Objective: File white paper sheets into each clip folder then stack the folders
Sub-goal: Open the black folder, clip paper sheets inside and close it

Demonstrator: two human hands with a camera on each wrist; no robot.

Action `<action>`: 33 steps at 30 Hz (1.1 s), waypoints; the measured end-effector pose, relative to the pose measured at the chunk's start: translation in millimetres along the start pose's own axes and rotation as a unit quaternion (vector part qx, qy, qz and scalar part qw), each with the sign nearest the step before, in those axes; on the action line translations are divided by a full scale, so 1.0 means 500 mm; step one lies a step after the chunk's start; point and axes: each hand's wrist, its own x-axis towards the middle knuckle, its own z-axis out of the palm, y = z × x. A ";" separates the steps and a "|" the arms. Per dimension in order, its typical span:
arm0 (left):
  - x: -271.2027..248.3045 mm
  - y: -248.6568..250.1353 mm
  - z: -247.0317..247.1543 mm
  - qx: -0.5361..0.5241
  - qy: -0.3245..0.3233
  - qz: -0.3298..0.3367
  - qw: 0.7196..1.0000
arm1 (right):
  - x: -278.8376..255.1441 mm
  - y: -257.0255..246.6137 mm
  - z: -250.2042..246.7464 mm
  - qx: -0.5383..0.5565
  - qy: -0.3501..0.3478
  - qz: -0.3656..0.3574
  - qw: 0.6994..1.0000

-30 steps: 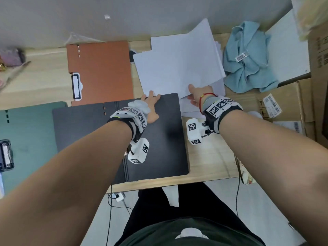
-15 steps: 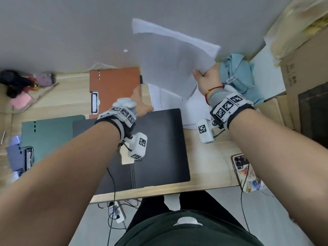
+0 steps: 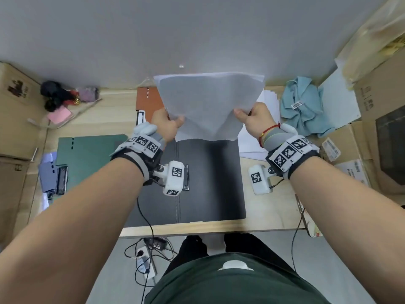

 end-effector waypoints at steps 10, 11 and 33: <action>-0.058 0.004 0.019 -0.001 -0.003 -0.076 0.997 | -0.044 0.025 0.020 0.030 0.014 0.037 0.999; -0.062 0.011 0.019 -0.006 -0.009 -0.088 0.996 | -0.043 0.022 0.018 0.033 0.018 0.035 0.999; -0.050 -0.017 0.009 0.154 -0.062 0.013 0.986 | -0.053 -0.028 -0.018 0.148 0.009 -0.003 0.989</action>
